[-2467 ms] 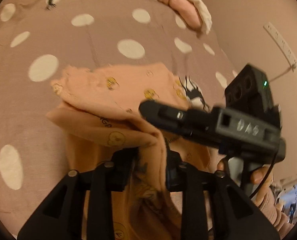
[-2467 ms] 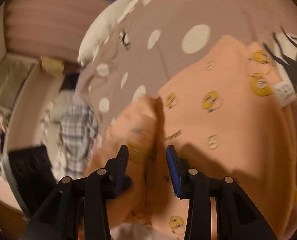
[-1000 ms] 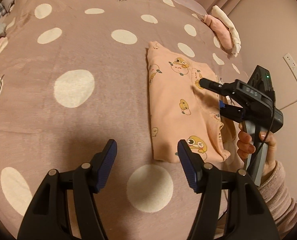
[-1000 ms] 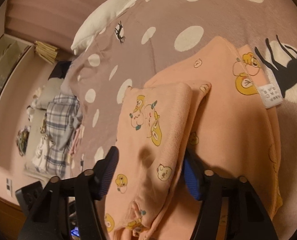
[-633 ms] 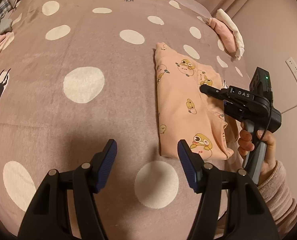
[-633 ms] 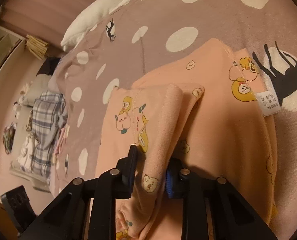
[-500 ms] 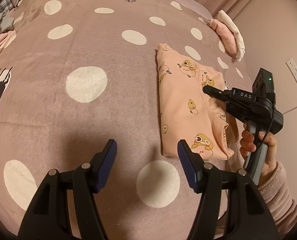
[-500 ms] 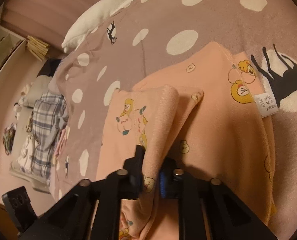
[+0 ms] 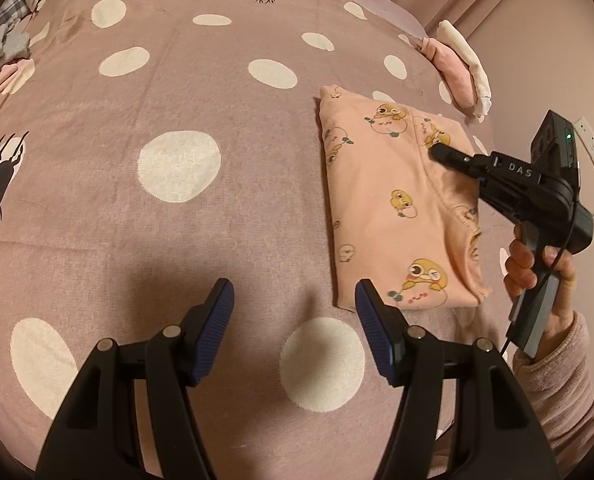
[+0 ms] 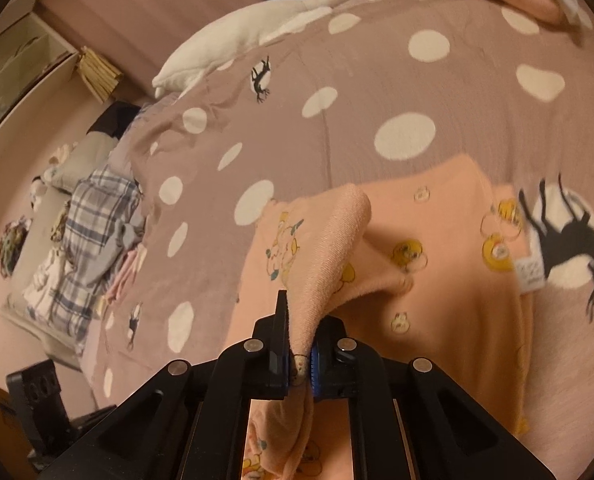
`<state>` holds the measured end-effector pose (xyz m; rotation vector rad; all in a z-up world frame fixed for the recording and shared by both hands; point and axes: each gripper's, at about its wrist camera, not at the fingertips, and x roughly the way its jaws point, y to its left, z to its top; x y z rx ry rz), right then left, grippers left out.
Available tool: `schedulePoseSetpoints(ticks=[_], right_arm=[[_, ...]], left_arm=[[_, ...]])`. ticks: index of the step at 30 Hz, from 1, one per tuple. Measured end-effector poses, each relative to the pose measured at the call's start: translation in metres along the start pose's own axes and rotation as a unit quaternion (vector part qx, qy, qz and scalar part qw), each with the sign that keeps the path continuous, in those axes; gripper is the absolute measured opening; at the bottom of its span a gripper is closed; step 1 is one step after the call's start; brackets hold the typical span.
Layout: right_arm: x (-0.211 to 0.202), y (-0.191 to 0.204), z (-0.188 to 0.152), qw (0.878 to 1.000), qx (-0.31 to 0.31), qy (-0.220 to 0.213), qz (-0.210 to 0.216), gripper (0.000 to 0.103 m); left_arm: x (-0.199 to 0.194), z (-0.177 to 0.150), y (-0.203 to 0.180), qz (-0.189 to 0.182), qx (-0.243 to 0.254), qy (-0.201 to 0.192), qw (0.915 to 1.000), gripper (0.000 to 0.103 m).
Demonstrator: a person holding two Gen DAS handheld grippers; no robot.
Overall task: Fold small clothes
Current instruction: 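Grasp the shirt's other edge with the right tool and fold it over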
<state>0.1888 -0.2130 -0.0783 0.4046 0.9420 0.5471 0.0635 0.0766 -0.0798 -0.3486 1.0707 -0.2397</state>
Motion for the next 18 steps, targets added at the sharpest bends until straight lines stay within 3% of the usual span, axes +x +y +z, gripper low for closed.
schedulePoseSetpoints(ticks=[9,18], right_arm=[[-0.015,-0.002,0.019,0.999,-0.024,-0.01,-0.038,0.009],[-0.028,-0.025,0.025,0.998,-0.008,-0.019,-0.058,0.009]], left_arm=[[0.003,0.007,-0.007,-0.008,0.008,0.005,0.9999,0.063],[0.021,0.021,-0.034,-0.017,0.042,0.018,0.9988,0.063]])
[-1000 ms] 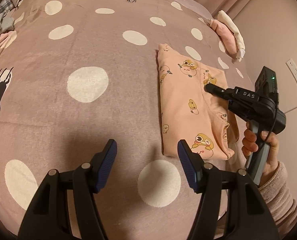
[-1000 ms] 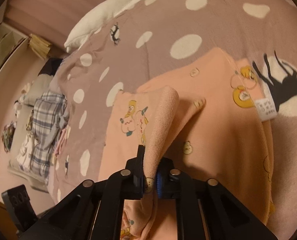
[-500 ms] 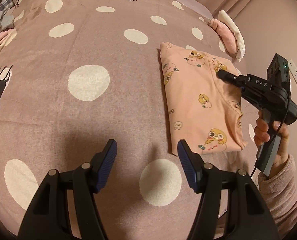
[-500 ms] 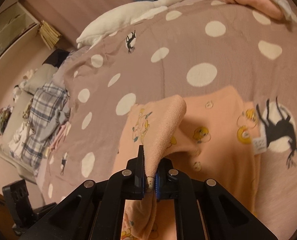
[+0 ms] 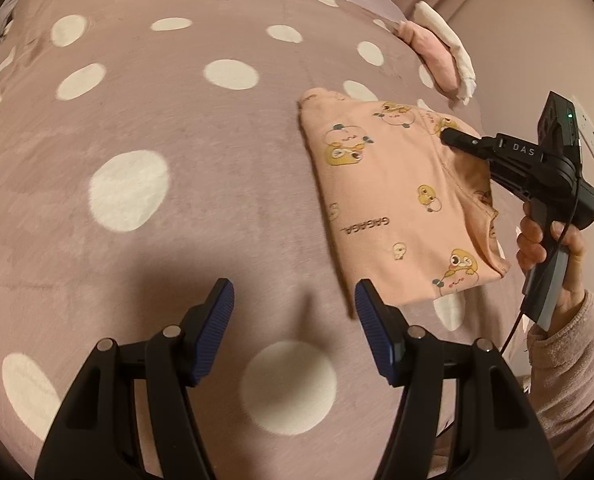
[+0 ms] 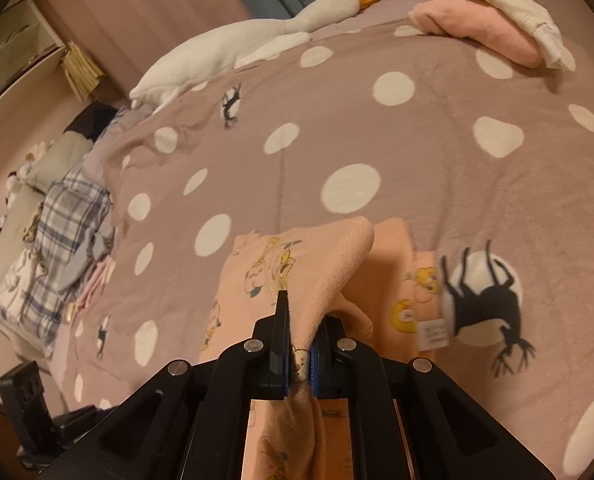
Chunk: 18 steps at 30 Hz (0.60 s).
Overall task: Fold small clothes
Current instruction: 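Grasp the shirt's other edge with the right tool and fold it over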
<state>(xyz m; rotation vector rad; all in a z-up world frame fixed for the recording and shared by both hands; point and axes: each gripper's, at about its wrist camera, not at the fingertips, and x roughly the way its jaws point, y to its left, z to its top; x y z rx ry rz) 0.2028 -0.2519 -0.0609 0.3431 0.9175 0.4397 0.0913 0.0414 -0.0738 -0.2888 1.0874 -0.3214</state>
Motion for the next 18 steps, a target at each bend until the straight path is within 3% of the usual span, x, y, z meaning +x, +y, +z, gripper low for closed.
schedulePoseSetpoints(ticks=[3,10,14,18], right_arm=[[0.002,-0.009,-0.002,1.0,0.006,0.002,-0.008,0.009],[0.025,-0.038,-0.013,0.998,0.039,0.036,-0.022,0.009],[0.028,-0.05,-0.016,0.997,0.059,0.039,0.002,0.009],[0.026,-0.061,-0.014,0.995,0.084,0.036,0.033,0.009]], left_arm=[[0.008,0.012,-0.017,-0.023,0.016,0.001,0.9996,0.063],[0.039,0.026,-0.063,-0.034,0.07,0.017,0.9968,0.063],[0.053,0.026,-0.083,-0.036,0.093,0.02,0.9948,0.061],[0.068,0.025,-0.093,-0.014,0.115,0.025,0.9929,0.057]])
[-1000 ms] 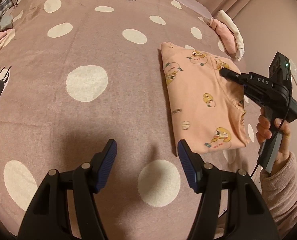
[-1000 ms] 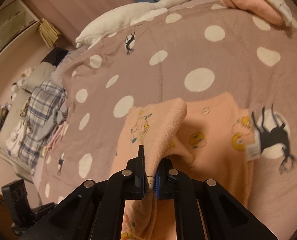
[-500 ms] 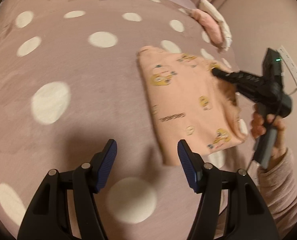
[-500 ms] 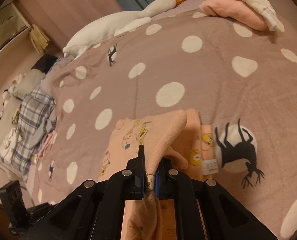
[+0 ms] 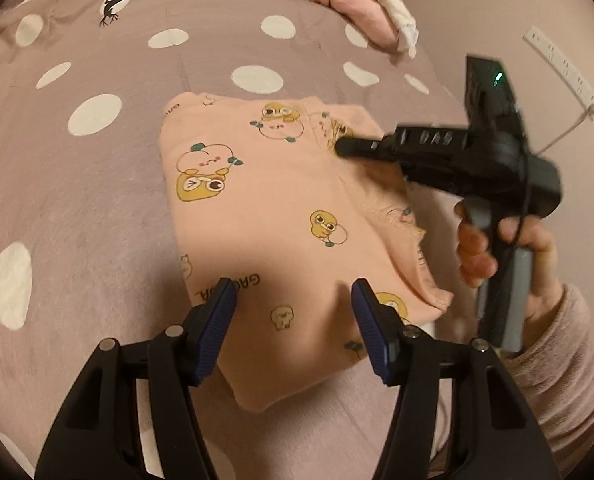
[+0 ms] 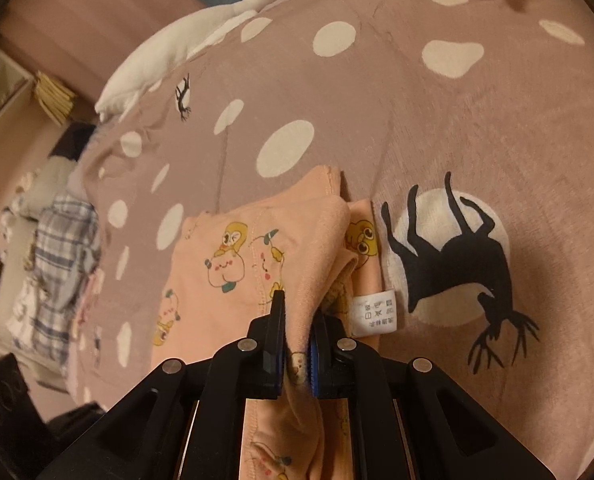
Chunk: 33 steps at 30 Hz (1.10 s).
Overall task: Fold small clothes
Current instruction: 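Grasp the shirt's other edge with the right tool and fold it over, then release the shirt with the right tool and withdraw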
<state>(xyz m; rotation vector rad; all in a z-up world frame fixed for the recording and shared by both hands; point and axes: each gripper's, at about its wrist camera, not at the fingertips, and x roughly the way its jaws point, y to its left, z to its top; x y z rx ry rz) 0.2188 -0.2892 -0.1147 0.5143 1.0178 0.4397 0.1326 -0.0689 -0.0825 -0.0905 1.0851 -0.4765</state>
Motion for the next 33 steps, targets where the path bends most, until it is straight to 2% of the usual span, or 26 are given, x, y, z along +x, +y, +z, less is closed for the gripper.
schedulePoseSetpoints(ticks=[8,10,14,17,20,23,29,33], right_arm=[[-0.006,-0.005,0.018,0.998,0.02,-0.035,0.045,0.009],[-0.01,-0.003,0.023,0.997,0.018,-0.054,0.043,0.009],[-0.028,-0.003,0.033,0.992,0.026,-0.116,0.032,0.009],[-0.037,-0.002,0.033,0.991,0.021,-0.126,0.028,0.009],[-0.04,0.012,0.02,0.994,-0.028,-0.104,0.011,0.009],[-0.044,0.033,-0.006,0.992,-0.1,-0.082,-0.001,0.009],[-0.042,0.06,-0.062,0.976,-0.214,-0.03,-0.025,0.009],[-0.029,0.056,-0.084,0.965,-0.25,0.008,-0.079,0.009]], left_arm=[[0.016,-0.001,-0.004,0.021,0.022,0.014,0.9994,0.057],[0.017,0.0,-0.003,0.02,0.021,0.017,0.9994,0.058],[0.02,0.002,-0.003,0.021,0.021,0.018,0.9994,0.058],[0.021,0.002,-0.004,0.023,0.021,0.017,0.9994,0.058],[0.021,0.001,-0.004,0.021,0.019,0.017,0.9995,0.058],[0.02,0.0,-0.003,0.02,0.018,0.017,0.9995,0.058],[0.021,-0.004,-0.007,0.031,0.028,0.016,0.999,0.058],[0.021,-0.008,-0.008,0.036,0.033,0.015,0.9987,0.058]])
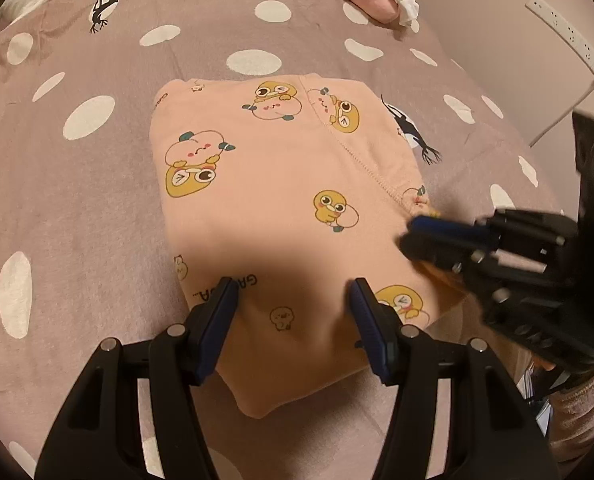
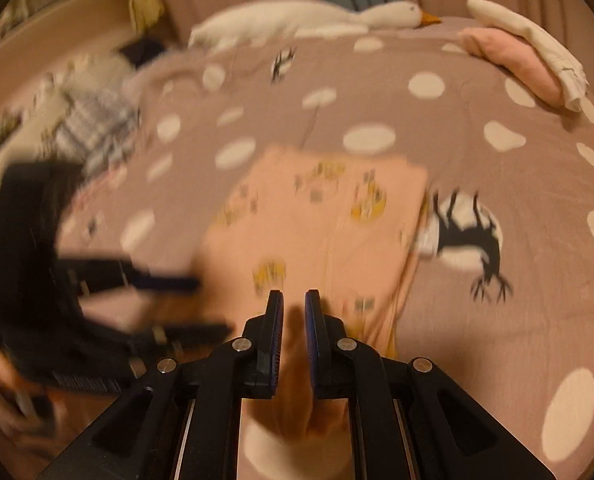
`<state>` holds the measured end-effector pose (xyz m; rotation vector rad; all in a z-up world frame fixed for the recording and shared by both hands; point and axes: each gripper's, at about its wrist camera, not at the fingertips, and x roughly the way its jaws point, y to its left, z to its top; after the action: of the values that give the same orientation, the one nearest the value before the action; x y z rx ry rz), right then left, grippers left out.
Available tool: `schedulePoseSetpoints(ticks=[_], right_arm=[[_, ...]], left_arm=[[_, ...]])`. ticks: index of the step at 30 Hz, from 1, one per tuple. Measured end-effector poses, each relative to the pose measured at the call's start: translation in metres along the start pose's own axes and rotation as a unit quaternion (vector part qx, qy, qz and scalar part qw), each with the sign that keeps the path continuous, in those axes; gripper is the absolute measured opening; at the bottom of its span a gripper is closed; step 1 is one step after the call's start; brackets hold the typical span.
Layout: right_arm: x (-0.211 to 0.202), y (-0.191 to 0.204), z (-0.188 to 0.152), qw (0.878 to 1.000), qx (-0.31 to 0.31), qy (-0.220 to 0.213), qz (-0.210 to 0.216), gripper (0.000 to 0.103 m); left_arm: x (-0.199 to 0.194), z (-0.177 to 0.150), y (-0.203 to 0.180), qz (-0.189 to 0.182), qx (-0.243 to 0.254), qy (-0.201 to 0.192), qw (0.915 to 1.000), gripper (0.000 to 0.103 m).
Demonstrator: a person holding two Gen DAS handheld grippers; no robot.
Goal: Fold small clothes
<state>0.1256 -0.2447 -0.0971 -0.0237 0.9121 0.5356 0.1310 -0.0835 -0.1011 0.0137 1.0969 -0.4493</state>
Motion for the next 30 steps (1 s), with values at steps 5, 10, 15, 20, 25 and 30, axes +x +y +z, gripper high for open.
schedulePoseSetpoints(ticks=[5,10,15,20,25,30], right_arm=[[0.002,-0.013,-0.021,0.999,0.018,0.019,-0.028,0.009],[-0.003,-0.023,-0.035,0.998,0.049,0.019,-0.035,0.009],[-0.013,-0.015,-0.034,0.998,0.051,0.005,-0.039,0.009],[-0.036,-0.008,-0.016,0.997,0.057,-0.053,-0.013,0.009],[-0.028,0.006,0.0,0.997,0.046,-0.057,-0.003,0.009],[-0.003,0.006,-0.006,0.998,0.057,-0.019,-0.025,0.009]], left_arm=[[-0.002,-0.01,0.0,0.004,0.0,0.002,1.0,0.059],[-0.006,-0.026,0.002,0.018,-0.004,0.004,0.9998,0.059],[-0.007,-0.037,0.007,0.029,-0.015,0.009,0.9994,0.062],[-0.007,-0.045,0.021,0.014,-0.054,0.015,0.9983,0.062],[-0.013,-0.052,0.022,0.018,-0.056,0.013,0.9982,0.062],[-0.018,-0.061,0.03,0.022,-0.059,0.013,0.9979,0.061]])
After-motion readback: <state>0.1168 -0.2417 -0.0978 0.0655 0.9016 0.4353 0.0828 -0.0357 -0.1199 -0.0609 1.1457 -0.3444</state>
